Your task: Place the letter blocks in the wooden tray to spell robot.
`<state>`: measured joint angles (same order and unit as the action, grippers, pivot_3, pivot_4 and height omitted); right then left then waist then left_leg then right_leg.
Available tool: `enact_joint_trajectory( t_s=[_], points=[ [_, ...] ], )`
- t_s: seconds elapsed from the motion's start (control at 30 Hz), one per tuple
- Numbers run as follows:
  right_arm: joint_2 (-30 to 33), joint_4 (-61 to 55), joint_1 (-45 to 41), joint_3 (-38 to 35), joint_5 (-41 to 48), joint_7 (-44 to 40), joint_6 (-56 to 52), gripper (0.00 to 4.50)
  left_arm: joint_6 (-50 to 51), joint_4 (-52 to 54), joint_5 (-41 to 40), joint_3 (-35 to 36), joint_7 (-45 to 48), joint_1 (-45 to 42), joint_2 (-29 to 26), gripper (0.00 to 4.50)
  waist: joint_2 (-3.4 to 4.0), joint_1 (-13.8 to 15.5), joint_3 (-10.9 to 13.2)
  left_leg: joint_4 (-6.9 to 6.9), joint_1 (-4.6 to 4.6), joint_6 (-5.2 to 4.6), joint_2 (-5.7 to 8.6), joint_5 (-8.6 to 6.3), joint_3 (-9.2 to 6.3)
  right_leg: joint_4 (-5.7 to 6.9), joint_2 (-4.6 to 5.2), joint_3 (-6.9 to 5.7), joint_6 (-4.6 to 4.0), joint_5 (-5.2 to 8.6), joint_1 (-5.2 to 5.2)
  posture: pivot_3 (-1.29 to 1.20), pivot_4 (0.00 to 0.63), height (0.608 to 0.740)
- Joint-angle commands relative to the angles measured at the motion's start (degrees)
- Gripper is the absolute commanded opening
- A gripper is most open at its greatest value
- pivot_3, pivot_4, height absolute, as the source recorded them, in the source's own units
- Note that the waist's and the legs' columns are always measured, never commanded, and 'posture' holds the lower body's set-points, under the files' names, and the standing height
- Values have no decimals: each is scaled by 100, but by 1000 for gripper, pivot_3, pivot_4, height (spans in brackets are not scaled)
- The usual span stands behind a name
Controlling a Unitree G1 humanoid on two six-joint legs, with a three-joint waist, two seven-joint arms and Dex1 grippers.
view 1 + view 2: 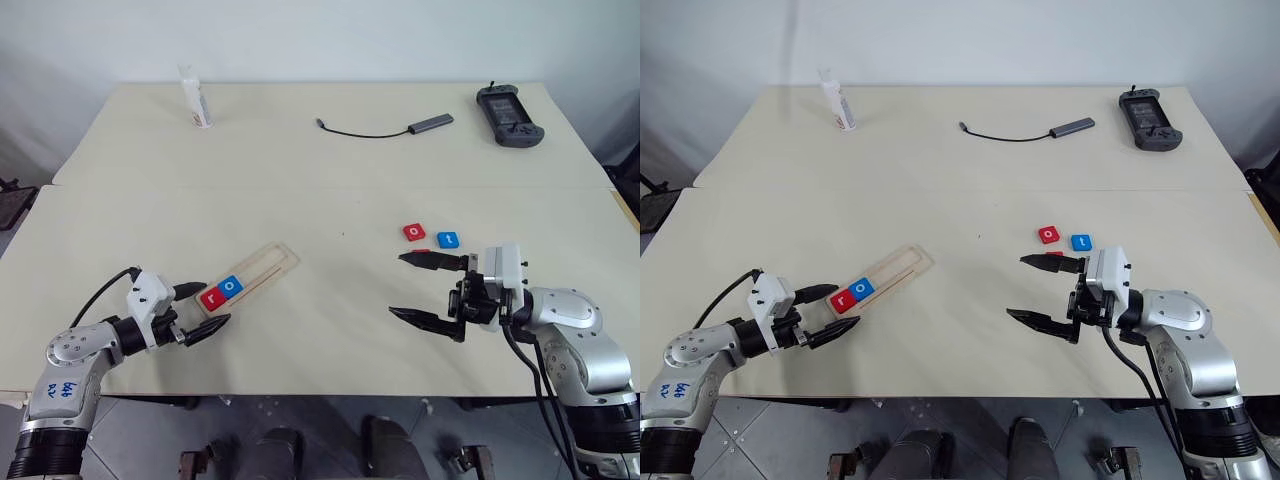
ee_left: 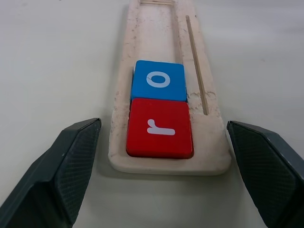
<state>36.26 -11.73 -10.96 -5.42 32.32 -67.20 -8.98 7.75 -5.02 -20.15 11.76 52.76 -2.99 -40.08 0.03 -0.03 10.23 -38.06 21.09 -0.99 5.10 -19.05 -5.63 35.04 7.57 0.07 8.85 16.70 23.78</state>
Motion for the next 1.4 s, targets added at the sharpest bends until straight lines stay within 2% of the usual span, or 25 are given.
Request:
enact_joint_trajectory(
  t_s=[0.03, 0.07, 0.23, 0.4, 0.57, 0.77, 1.03, 1.13, 1.4],
  points=[
    [51, -224, 16, -179, 112, 63, 35, 4474, 75, -262, 229, -130, -34, 83, -52, 4500, 1, -2, 0, 0, -1, 0, 0, 0, 0, -1, 0, 1, 0, 0, 0, 0, 150, 740],
    [50, -223, 17, -177, 111, 74, 38, 4474, 73, -284, 247, -149, -31, 84, -52, 4500, 1, 0, -1, 0, -2, 0, 0, 0, 1, -2, 0, 1, 0, 0, 0, 0, 150, 740],
    [70, -243, 38, -191, 134, 112, 21, 4500, -108, -447, 334, -217, -19, 79, -7, 3396, 12, 1, -7, -2, -8, 0, 1, 0, 1, -2, 0, 2, 0, 0, -4, 0, 150, 740],
    [115, -245, 93, -234, 144, 114, 17, 4500, -429, -627, 307, -282, 165, 10, 24, 3399, 23, 3, -14, -2, -12, 0, 1, 0, 2, -4, 1, 4, 0, 0, -6, 0, 150, 740],
    [224, -249, 241, -356, 160, 121, 37, 4500, -928, -691, 239, -477, 656, -422, 76, 3399, 25, 27, -15, -2, -11, 0, 3, 0, 2, -3, 2, 3, 0, 0, -6, 0, 150, 740],
    [493, -431, 815, -771, 239, 64, -7, 4500, -1125, -1102, 673, -1417, 1405, -1678, 225, 3399, 22, 182, -14, -15, 6, -6, 14, 0, -7, 0, 10, -8, 4, -2, -7, 0, 150, 740],
    [654, -817, 1707, -1338, 326, 196, -30, 4500, -1848, -2522, 1235, -2210, 1978, -3196, 860, 3399, 13, 123, -12, -14, 10, -7, 10, -1, 0, 4, 0, -14, 7, -4, -6, 0, 150, 740],
    [601, -1005, 2016, -1496, 339, 324, -45, 4500, -2054, -3058, 1346, -2285, 2089, -3584, 1019, 3399, 12, 133, -12, -14, 8, -7, 10, -1, 3, 7, -1, -14, 8, -4, -6, 0, 150, 740],
    [514, -1178, 2322, -1560, 340, 521, 29, 4500, -2470, -3623, 1374, -2186, 2258, -3820, 1008, 3399, 9, 127, -13, -18, 7, -8, 9, -1, 3, 6, -1, -12, 10, -5, -7, 0, 150, 740]
  ],
)
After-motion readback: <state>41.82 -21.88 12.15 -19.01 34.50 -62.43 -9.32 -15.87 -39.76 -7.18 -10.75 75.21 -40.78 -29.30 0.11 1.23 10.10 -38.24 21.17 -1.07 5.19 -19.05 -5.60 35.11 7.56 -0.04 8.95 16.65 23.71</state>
